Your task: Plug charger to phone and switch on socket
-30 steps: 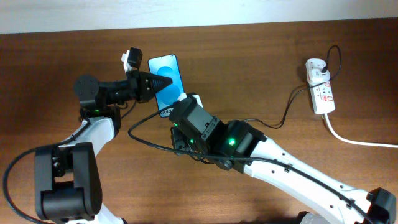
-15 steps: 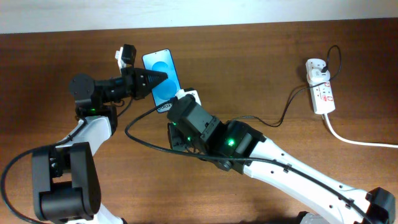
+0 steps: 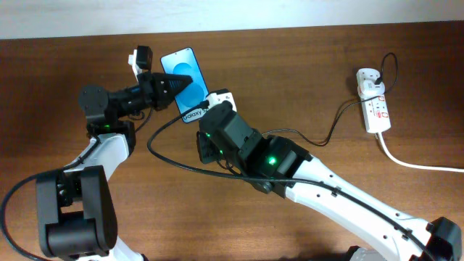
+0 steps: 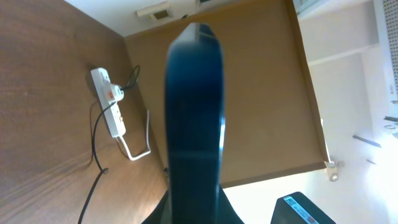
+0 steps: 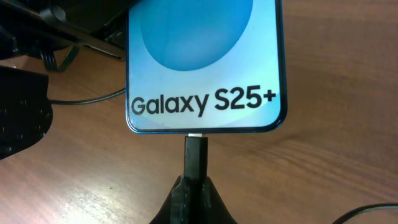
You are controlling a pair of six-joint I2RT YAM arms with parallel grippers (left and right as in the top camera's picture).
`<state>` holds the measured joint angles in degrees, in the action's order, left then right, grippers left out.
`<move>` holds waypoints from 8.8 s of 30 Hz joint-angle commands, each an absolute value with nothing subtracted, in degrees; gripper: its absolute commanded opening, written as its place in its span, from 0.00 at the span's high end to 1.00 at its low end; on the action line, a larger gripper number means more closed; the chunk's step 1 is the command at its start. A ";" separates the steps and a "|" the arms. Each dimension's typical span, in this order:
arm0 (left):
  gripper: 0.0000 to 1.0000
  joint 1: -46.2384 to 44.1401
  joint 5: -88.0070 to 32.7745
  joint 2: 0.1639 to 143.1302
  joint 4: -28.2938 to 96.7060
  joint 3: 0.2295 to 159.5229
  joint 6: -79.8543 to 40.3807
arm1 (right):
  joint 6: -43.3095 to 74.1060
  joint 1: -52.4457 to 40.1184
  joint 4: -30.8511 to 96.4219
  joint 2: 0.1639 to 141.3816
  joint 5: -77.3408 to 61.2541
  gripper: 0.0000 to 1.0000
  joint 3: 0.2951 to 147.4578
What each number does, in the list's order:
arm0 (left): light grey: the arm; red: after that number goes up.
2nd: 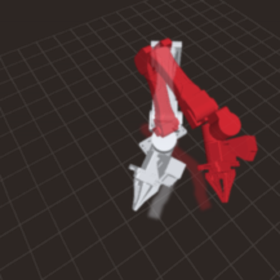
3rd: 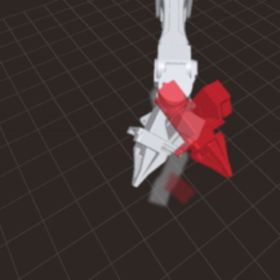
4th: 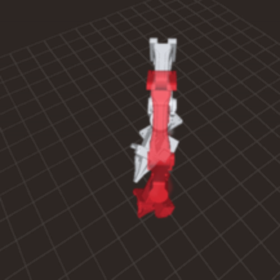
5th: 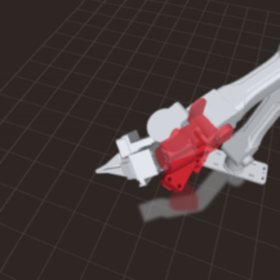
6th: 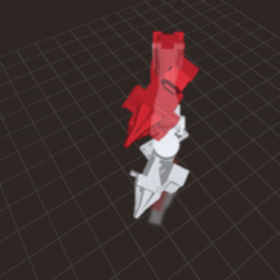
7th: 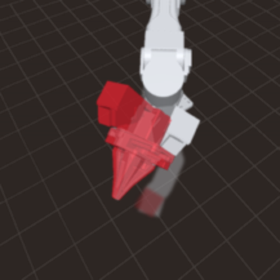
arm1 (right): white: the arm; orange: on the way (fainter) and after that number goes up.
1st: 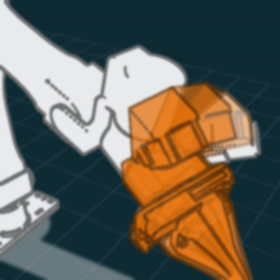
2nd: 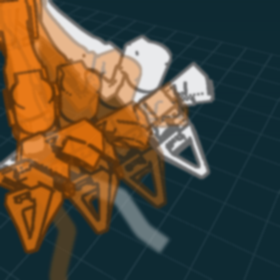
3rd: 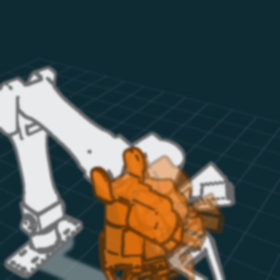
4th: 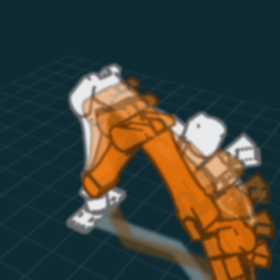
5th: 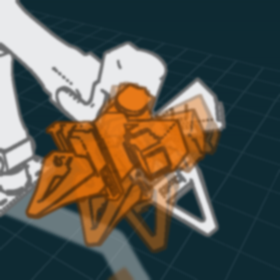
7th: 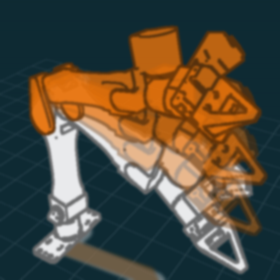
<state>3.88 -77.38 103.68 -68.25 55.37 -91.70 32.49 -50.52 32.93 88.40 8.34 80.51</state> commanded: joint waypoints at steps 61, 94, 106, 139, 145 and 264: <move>0.43 -20.25 -44.75 128.53 8.36 79.50 -23.68 | 27.03 -14.50 76.31 55.77 10.74 0.01 82.72; 0.01 -20.18 -27.94 128.51 22.61 79.50 -19.62 | 48.51 -14.50 76.58 79.50 0.60 0.01 82.72; 0.01 -20.18 -26.52 128.53 23.49 79.50 -19.62 | 48.51 -14.48 76.25 79.50 0.86 0.01 82.72; 0.01 -15.20 10.76 33.23 92.60 84.38 -10.17 | 39.44 25.47 53.49 119.09 -4.69 0.96 101.41; 0.01 -8.12 10.76 28.16 96.68 84.23 -10.17 | 42.28 24.23 47.31 122.32 -6.92 0.96 101.41; 0.01 -0.21 1.21 0.34 4.75 0.51 -11.66 | 34.92 6.70 57.19 49.93 -17.28 0.51 110.52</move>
<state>-0.38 0.84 0.91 4.54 0.73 -11.99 35.38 7.29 58.13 51.48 -18.92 110.67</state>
